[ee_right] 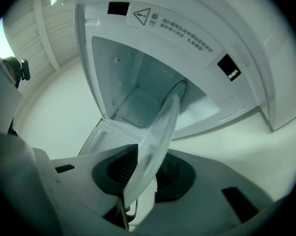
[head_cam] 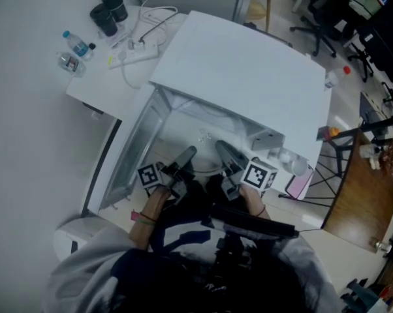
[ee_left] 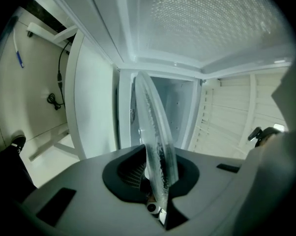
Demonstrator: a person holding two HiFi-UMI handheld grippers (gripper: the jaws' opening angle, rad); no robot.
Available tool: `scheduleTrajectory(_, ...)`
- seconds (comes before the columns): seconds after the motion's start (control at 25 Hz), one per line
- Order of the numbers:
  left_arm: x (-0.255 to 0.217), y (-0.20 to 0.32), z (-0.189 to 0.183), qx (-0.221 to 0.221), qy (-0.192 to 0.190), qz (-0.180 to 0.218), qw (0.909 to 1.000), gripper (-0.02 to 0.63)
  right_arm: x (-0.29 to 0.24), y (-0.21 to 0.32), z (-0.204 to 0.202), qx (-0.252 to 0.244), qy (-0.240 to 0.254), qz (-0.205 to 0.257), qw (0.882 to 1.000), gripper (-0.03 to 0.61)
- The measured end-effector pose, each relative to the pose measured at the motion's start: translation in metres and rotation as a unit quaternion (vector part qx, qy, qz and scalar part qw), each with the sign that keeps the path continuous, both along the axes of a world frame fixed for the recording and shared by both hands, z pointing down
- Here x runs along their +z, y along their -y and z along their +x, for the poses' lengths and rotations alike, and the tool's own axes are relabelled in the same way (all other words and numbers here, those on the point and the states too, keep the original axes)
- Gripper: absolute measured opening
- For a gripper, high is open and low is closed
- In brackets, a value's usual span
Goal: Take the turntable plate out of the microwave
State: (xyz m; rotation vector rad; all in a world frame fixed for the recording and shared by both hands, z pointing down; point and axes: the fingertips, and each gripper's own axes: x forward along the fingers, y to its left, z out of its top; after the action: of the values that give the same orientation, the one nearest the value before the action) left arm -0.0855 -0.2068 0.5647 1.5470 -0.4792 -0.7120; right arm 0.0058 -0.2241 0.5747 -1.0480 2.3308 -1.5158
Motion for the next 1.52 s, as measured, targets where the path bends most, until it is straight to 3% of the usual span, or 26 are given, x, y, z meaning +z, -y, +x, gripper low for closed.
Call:
scheduleTrajectory(0.36, -0.028, -0.019, 0.003, 0.044, 0.053, 0.064, 0.9956, 0.034, -0.02, -0.026, 0.003, 0.037, 0.028, 0.014, 0.999, 0.087)
scheduleTrajectory(0.68, -0.045, -0.048, 0.002, 0.06, 0.054, 0.075, 0.9939, 0.032, -0.04, -0.057, 0.0, 0.05, 0.044, 0.038, 0.997, 0.087)
scheduleTrajectory(1.04, -0.057, -0.076, -0.004, 0.042, 0.076, 0.094, 0.9917, 0.034, -0.046, -0.084, -0.005, 0.029, 0.053, 0.033, 0.998, 0.086)
scheduleTrajectory(1.24, -0.073, -0.099, -0.001, 0.001, 0.08, 0.098, 0.992, 0.032, -0.06, -0.098, -0.006, -0.013, 0.073, 0.042, 0.996, 0.087)
scheduleTrajectory(1.52, -0.088, -0.147, 0.036, -0.038, 0.069, 0.112, 0.9905, 0.032, -0.079, -0.141, 0.031, -0.055, 0.049, 0.068, 0.995, 0.086)
